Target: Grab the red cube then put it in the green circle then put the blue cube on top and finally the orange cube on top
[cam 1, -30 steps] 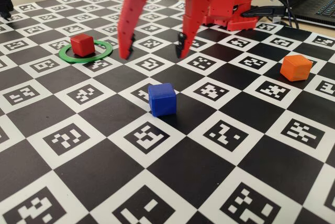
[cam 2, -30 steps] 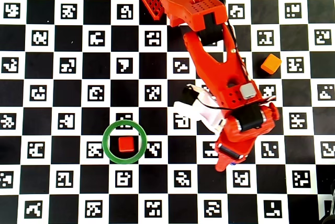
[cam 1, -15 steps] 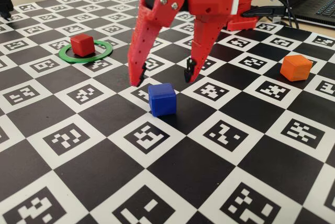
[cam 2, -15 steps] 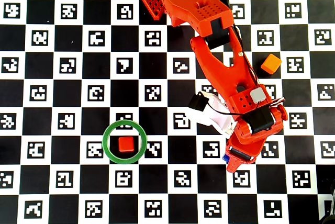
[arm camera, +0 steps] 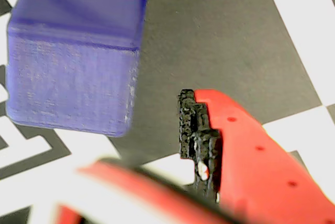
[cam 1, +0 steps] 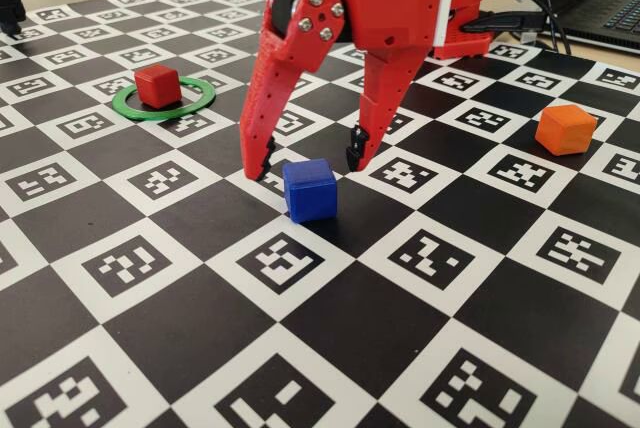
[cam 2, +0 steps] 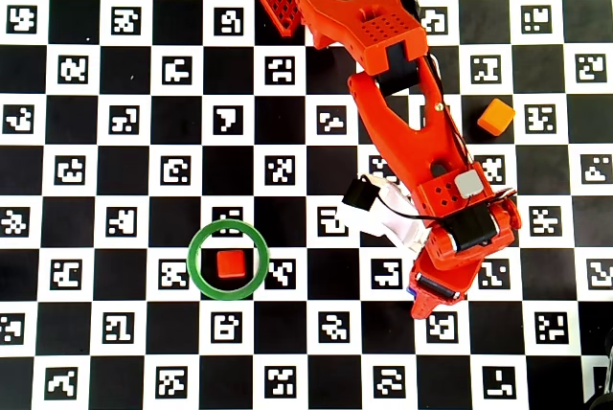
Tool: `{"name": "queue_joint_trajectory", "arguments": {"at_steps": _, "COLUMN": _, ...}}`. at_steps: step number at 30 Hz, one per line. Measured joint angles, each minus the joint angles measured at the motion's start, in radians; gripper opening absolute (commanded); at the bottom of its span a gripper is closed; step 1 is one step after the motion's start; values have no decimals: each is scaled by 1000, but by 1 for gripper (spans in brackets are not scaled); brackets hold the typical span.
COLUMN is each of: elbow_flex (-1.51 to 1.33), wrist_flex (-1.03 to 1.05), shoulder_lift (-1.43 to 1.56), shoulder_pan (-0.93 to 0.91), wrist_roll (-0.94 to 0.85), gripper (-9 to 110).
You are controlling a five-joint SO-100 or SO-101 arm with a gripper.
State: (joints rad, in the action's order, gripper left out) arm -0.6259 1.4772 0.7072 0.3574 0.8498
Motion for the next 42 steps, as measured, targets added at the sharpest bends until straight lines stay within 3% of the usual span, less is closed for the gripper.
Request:
{"name": "queue_joint_trajectory", "arguments": {"at_steps": 30, "elbow_flex": 20, "wrist_flex": -63, "shoulder_lift": -80, "shoulder_pan": -8, "wrist_roll": -32, "gripper": 35}}
{"name": "queue_joint_trajectory", "arguments": {"at_steps": 42, "elbow_flex": 20, "wrist_flex": -63, "shoulder_lift": -80, "shoulder_pan": -35, "wrist_roll": -15, "gripper": 14}}
